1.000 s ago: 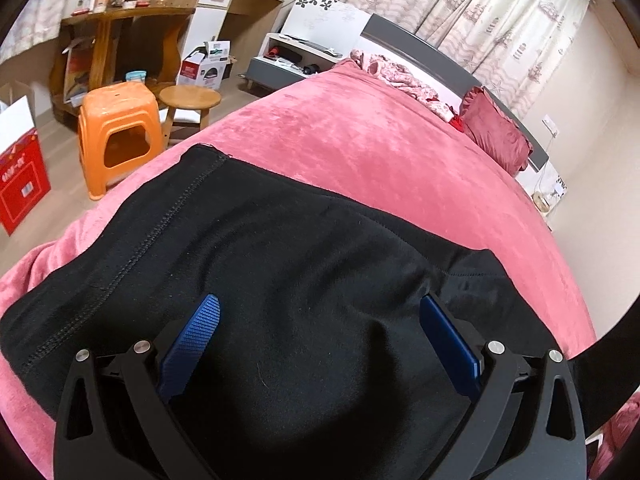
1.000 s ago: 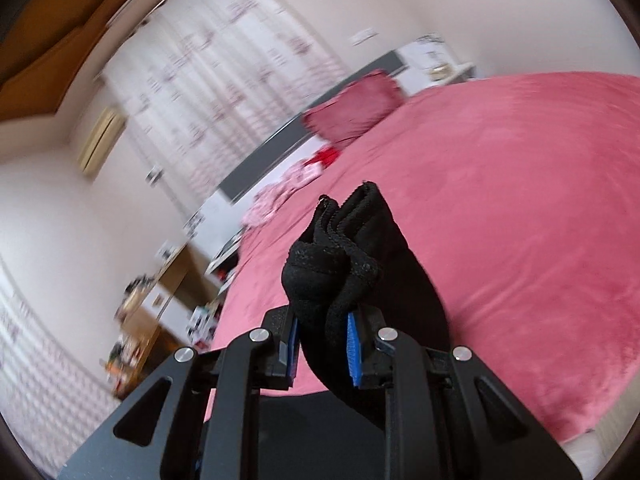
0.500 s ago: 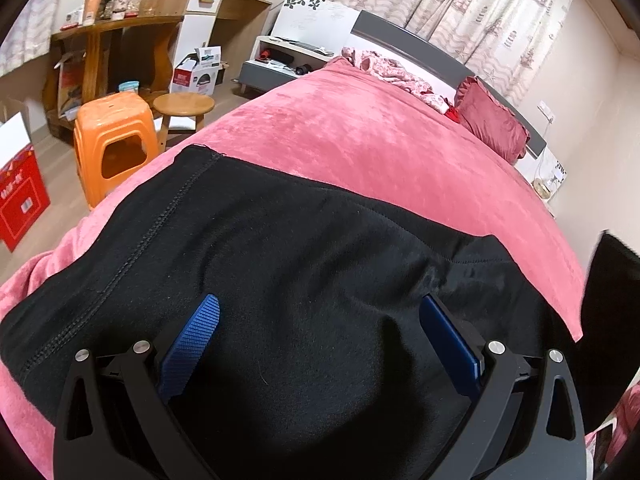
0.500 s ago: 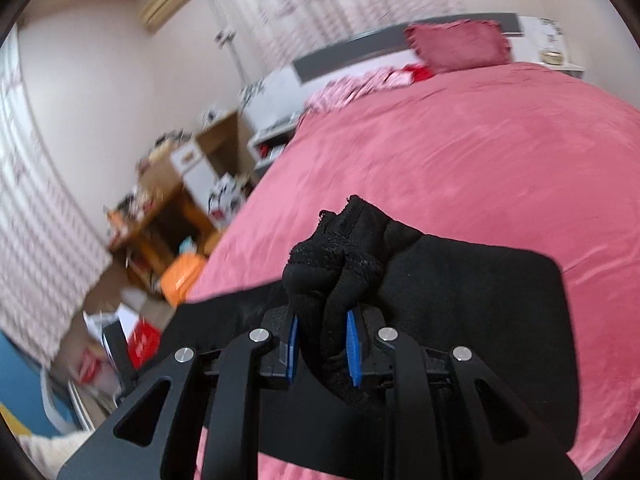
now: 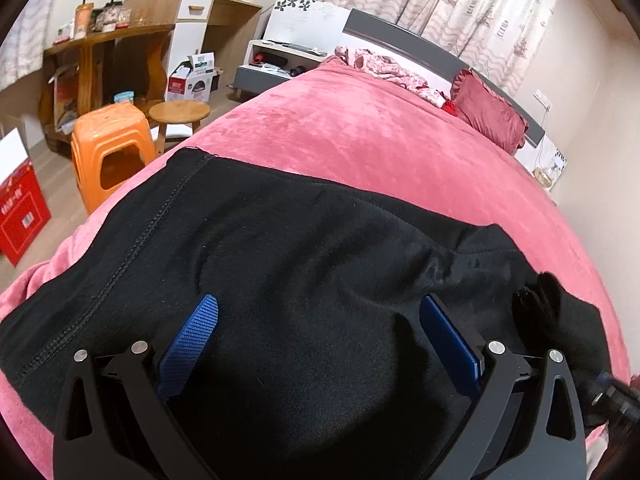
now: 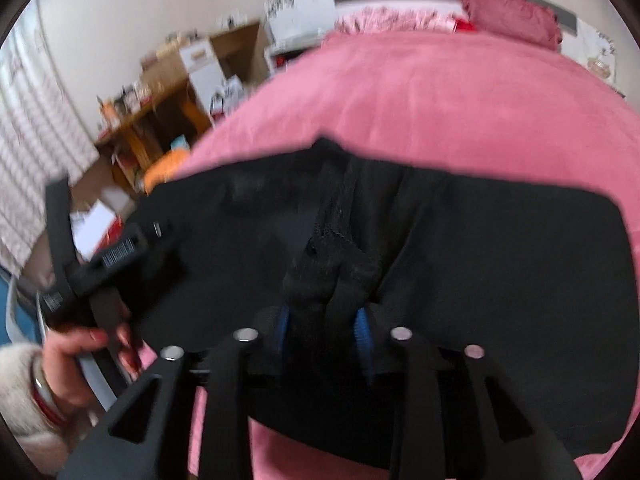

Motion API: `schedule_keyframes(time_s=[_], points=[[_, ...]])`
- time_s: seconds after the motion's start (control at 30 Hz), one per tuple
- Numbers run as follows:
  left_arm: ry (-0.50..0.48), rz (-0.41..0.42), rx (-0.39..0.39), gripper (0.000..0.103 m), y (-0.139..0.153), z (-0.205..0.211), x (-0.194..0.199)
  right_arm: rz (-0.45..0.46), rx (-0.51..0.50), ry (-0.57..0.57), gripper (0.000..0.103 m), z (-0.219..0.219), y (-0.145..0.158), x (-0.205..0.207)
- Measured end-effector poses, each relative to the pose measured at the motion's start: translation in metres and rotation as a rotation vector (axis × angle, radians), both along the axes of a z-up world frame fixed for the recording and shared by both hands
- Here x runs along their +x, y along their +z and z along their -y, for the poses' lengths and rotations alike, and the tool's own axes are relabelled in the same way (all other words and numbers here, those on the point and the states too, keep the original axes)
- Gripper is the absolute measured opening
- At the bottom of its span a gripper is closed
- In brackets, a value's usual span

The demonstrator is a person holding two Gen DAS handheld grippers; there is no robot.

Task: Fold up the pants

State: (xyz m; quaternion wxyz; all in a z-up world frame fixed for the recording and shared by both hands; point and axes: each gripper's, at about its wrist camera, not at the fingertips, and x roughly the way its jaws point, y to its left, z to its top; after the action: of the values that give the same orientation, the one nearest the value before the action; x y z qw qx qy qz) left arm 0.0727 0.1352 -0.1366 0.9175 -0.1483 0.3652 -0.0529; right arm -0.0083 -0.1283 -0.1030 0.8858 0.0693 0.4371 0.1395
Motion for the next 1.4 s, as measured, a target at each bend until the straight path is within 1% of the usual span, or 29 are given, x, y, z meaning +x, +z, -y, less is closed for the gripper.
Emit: schedule_keyframes(time_s=[0.03, 0.1, 0.13, 0.2, 0.23, 0.3, 0.37, 0.4, 0.43, 0.47, 0.5, 0.57, 0.67, 0.73, 0.77, 0.8, 0.83, 0.87, 0.9, 0.93, 1.0, 1.07, 1.17, 1.2, 1.23, 1.3, 1.33, 1.37, 1.4], points=[[-0.001, 0.001, 0.002, 0.099, 0.000, 0.001, 0.000, -0.021, 0.007, 0.021, 0.046, -0.003, -0.006, 0.001], [-0.003, 0.000, -0.007, 0.099, 0.001, 0.000, 0.000, 0.000, -0.013, 0.056, 0.057, -0.008, -0.005, -0.005], [-0.005, -0.001, -0.019, 0.099, 0.003, -0.001, -0.001, 0.014, -0.014, 0.076, 0.059, -0.009, 0.000, -0.008], [-0.014, 0.001, -0.082, 0.099, 0.010, -0.001, -0.003, 0.060, 0.039, 0.082, 0.059, 0.001, 0.014, -0.016], [-0.028, 0.014, -0.134, 0.099, 0.015, 0.001, -0.005, 0.079, 0.061, 0.070, 0.059, 0.007, 0.019, -0.017], [-0.070, 0.035, -0.197, 0.099, 0.026, 0.012, -0.008, 0.132, 0.111, 0.005, 0.059, 0.029, 0.032, -0.020], [-0.157, 0.037, -0.234, 0.099, 0.034, 0.036, -0.009, 0.166, 0.137, -0.090, 0.059, 0.055, 0.039, -0.020], [-0.221, 0.027, -0.246, 0.099, 0.038, 0.052, -0.007, 0.177, 0.160, -0.172, 0.058, 0.078, 0.041, -0.018], [-0.282, 0.015, -0.254, 0.099, 0.041, 0.070, -0.005, 0.176, 0.169, -0.217, 0.057, 0.092, 0.042, -0.017], [-0.320, 0.006, -0.257, 0.099, 0.043, 0.082, -0.005, 0.168, 0.173, -0.287, 0.048, 0.112, 0.041, -0.015], [-0.369, -0.010, -0.256, 0.099, 0.044, 0.100, -0.002, 0.156, 0.167, -0.327, 0.039, 0.125, 0.040, -0.014], [-0.413, -0.056, -0.239, 0.099, 0.039, 0.125, 0.005, 0.126, 0.161, -0.417, 0.035, 0.154, 0.034, -0.010], [-0.439, -0.163, -0.227, 0.099, 0.019, 0.157, 0.022, 0.105, 0.169, -0.491, 0.034, 0.182, 0.025, -0.005], [-0.434, -0.207, -0.217, 0.099, 0.008, 0.167, 0.028, 0.092, 0.144, -0.495, 0.034, 0.192, 0.021, 0.001], [-0.434, -0.204, -0.204, 0.088, 0.006, 0.170, 0.029, 0.088, 0.128, -0.490, 0.034, 0.195, 0.021, 0.001], [-0.443, -0.185, -0.170, 0.060, 0.008, 0.175, 0.028, 0.080, 0.103, -0.477, 0.034, 0.196, 0.018, 0.008], [-0.462, -0.186, -0.134, 0.046, 0.009, 0.180, 0.027, 0.076, 0.089, -0.464, 0.034, 0.196, 0.017, 0.014], [-0.493, -0.196, -0.126, 0.028, 0.010, 0.184, 0.026, 0.076, 0.078, -0.451, 0.034, 0.196, 0.016, 0.022], [-0.525, -0.200, -0.142, 0.020, 0.014, 0.186, 0.025, 0.079, 0.074, -0.444, 0.034, 0.194, 0.016, 0.021], [-0.525, -0.191, -0.143, 0.018, 0.018, 0.185, 0.023, 0.083, 0.075, -0.439, 0.034, 0.193, 0.017, 0.020], [-0.524, -0.170, -0.176, 0.017, 0.028, 0.177, 0.018, 0.085, 0.077, -0.423, 0.034, 0.192, 0.017, 0.026], [-0.512, -0.180, -0.171, 0.017, 0.027, 0.172, 0.016, 0.069, 0.055, -0.408, 0.034, 0.189, 0.010, 0.029], [-0.489, -0.214, -0.141, 0.017, 0.011, 0.167, 0.021, 0.051, -0.005, -0.385, 0.030, 0.184, -0.006, 0.024], [-0.486, -0.207, -0.134, 0.017, 0.007, 0.168, 0.021, 0.055, -0.063, -0.366, 0.030, 0.178, -0.015, 0.024], [-0.490, -0.191, -0.108, 0.017, 0.006, 0.171, 0.019, 0.062, -0.093, -0.359, 0.031, 0.173, -0.020, 0.024], [-0.506, -0.152, -0.039, 0.017, 0.004, 0.178, 0.013, 0.107, -0.177, -0.344, 0.031, 0.162, -0.029, 0.022], [-0.513, -0.140, -0.019, 0.017, 0.003, 0.178, 0.012, 0.117, -0.198, -0.341, 0.031, 0.160, -0.032, 0.022], [-0.518, -0.132, -0.010, 0.021, 0.000, 0.180, 0.013, 0.128, -0.213, -0.340, 0.031, 0.158, -0.034, 0.022], [-0.522, -0.131, -0.025, 0.022, -0.003, 0.177, 0.015, 0.138, -0.216, -0.343, 0.031, 0.158, -0.036, 0.022]])
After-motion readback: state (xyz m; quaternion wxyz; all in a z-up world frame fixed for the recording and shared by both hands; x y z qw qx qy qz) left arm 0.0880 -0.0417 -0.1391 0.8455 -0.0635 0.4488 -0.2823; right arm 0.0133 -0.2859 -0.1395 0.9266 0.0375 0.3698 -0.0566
